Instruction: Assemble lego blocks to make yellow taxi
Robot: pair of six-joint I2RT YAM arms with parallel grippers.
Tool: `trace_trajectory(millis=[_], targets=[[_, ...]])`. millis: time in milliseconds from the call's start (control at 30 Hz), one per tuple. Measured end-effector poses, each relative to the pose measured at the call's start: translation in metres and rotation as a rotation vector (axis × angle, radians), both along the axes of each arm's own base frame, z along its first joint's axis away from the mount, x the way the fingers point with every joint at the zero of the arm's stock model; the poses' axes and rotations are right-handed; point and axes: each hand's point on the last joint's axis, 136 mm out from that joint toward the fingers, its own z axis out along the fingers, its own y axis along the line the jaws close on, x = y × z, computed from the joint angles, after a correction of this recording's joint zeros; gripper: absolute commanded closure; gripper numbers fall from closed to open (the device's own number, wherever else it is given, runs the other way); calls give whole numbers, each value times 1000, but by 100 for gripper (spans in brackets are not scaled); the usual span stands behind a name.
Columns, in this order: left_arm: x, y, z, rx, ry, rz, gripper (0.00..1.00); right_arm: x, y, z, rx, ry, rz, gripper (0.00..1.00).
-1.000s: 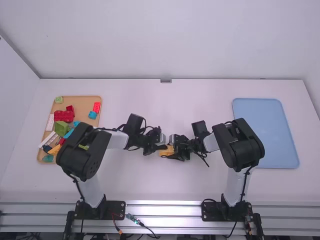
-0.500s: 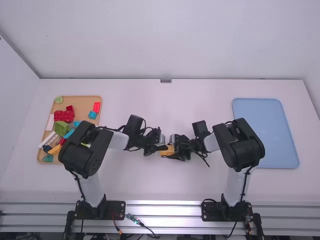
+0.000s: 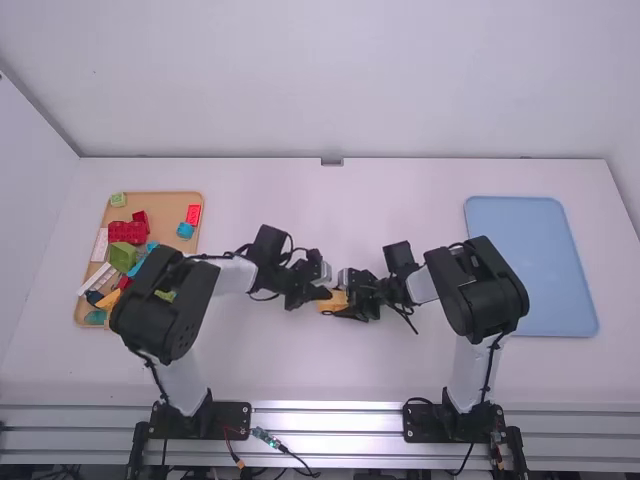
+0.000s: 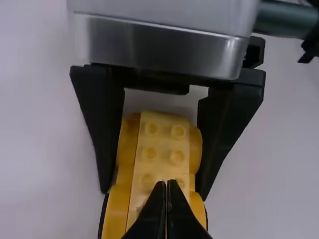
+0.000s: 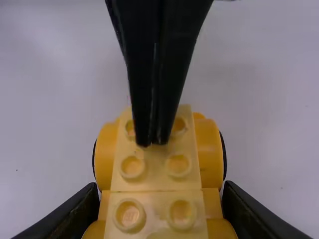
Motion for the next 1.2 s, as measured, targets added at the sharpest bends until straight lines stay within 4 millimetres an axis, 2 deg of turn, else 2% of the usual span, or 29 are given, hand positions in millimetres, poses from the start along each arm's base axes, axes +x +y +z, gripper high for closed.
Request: trace_trajectory(millis=[67, 100, 167, 200, 233, 300, 333, 367, 500, 567, 767, 867, 1200], targets=[[3, 8, 15, 17, -25, 21, 98, 0, 0, 0, 1, 2, -2, 47], [8, 12, 29, 19, -54, 36, 90, 0, 0, 0, 0, 4, -2, 47], [20, 19, 59, 12, -130, 65, 63, 0, 0, 0, 0, 7, -5, 45], [27, 23, 76, 6, -171, 85, 62, 0, 0, 0, 0, 7, -5, 43], [34, 31, 99, 0, -236, 114, 56, 0, 0, 0, 0, 8, -5, 43], [40, 41, 121, -2, -295, 150, 48, 0, 0, 0, 0, 8, -5, 42], [42, 46, 129, 0, -316, 167, 27, 0, 0, 0, 0, 8, -5, 42], [42, 52, 135, 4, -331, 182, 1, 0, 0, 0, 0, 8, -5, 37], [44, 67, 136, 24, -317, 225, 1, 1, 0, 0, -3, 7, -7, 32], [45, 72, 133, 36, -304, 242, 1, 3, 0, 0, -5, 2, -9, 23], [45, 73, 132, 43, -302, 246, 1, 4, 0, 0, -7, -2, -11, 13], [45, 73, 132, 43, -302, 247, 1, 4, 0, 0, -5, 0, -9, 2], [48, 78, 127, 79, -302, 268, 1, 6, -11, 1, -47, 74, -36, 1]])
